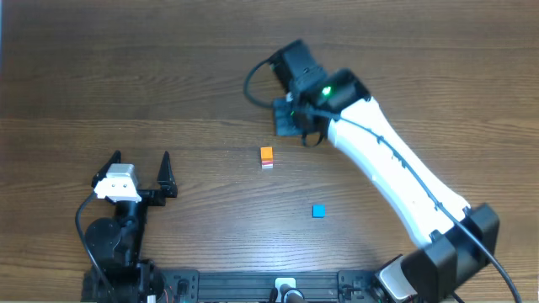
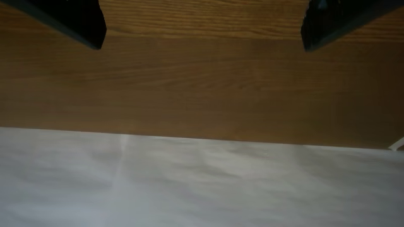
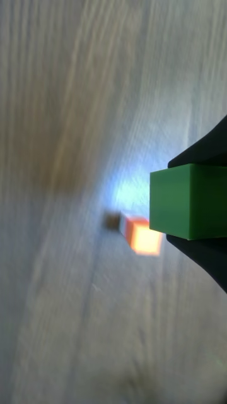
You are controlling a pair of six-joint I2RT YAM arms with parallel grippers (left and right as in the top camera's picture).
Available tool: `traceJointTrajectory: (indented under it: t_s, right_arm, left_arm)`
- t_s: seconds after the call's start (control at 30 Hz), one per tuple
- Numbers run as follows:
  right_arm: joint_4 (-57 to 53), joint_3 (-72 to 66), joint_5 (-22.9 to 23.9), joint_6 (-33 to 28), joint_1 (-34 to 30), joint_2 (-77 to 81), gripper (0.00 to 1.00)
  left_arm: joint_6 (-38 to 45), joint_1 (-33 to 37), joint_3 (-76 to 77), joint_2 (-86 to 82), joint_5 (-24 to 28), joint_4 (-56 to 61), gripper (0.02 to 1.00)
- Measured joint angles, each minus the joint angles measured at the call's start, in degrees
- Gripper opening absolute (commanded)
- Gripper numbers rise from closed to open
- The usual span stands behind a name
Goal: Stack Cubes
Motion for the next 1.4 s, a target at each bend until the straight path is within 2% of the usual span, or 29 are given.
traceJointTrajectory:
  t_s: [0.2, 0.37, 0.7, 1.4]
  right_arm:
    - [-0.9, 0.0, 0.3, 5.2, 8.9, -0.4, 0.012]
    - [-0.9, 0.0, 1.0, 8.8, 12.1, 1.3, 0.009]
    - [-0.9, 0.0, 1.6, 12.2, 12.3, 8.3, 0.012]
    - [0.1, 0.0, 1.8, 12.2, 9.7, 12.5, 0.012]
  left_arm:
    - [0.0, 0.0, 0.0, 0.0, 0.0, 0.0, 0.998]
    - [0.0, 0.0, 0.0, 0.0, 0.0, 0.0, 1.0]
    - [0.0, 0.0, 0.0, 0.0, 0.0, 0.0, 1.0]
    - [0.0, 0.0, 0.0, 0.0, 0.0, 0.0, 0.996]
